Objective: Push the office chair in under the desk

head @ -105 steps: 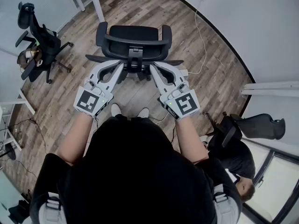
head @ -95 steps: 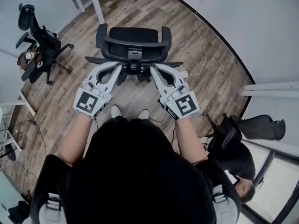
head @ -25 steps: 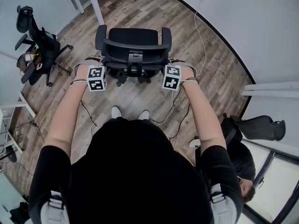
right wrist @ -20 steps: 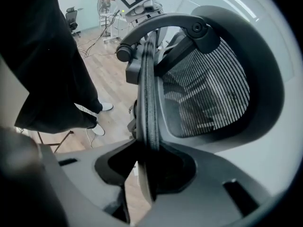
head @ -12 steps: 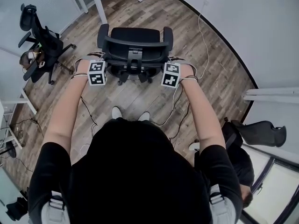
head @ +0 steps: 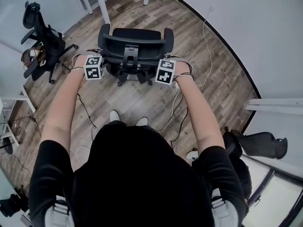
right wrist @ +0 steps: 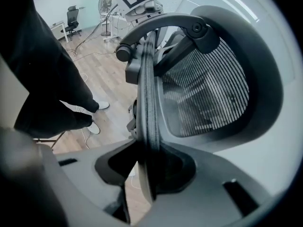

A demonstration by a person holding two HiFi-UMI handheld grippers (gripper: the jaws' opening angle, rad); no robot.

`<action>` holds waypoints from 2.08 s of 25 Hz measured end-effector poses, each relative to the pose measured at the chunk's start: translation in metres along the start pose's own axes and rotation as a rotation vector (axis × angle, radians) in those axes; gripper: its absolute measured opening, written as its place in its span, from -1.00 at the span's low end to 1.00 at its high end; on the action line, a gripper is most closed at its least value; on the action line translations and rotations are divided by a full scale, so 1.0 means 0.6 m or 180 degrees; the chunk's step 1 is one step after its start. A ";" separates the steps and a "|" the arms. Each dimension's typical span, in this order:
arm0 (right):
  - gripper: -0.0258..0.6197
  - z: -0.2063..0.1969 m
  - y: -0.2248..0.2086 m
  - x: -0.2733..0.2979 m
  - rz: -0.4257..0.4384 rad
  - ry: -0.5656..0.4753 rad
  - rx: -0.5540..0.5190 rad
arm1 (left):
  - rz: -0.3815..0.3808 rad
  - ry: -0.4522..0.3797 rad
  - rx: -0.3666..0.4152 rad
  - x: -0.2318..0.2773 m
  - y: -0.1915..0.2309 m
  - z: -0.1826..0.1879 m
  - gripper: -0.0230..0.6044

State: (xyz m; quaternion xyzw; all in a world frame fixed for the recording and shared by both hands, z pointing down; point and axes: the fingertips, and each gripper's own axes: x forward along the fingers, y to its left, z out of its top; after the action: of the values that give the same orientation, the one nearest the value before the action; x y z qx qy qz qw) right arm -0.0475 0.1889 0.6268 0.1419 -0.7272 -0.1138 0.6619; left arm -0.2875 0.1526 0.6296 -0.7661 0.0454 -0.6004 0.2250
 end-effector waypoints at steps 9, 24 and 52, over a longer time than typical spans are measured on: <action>-0.57 0.014 -0.066 0.025 0.0000 0.0033 0.0092 | 0.0106 -0.0014 0.0093 0.024 0.070 -0.031 -0.61; -0.56 0.032 -0.173 0.066 0.0037 0.0109 0.0403 | 0.0103 -0.0206 0.0405 0.085 0.215 -0.082 -0.63; -0.57 -0.197 -0.362 0.116 -0.0120 -0.0071 0.0143 | -0.0030 -0.0138 0.0236 0.195 0.405 0.081 -0.65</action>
State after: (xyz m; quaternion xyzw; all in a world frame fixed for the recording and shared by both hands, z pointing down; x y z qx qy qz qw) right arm 0.0763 -0.0360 0.6267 0.1690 -0.7341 -0.1115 0.6481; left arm -0.1610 -0.0906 0.6293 -0.7702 0.0145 -0.5860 0.2513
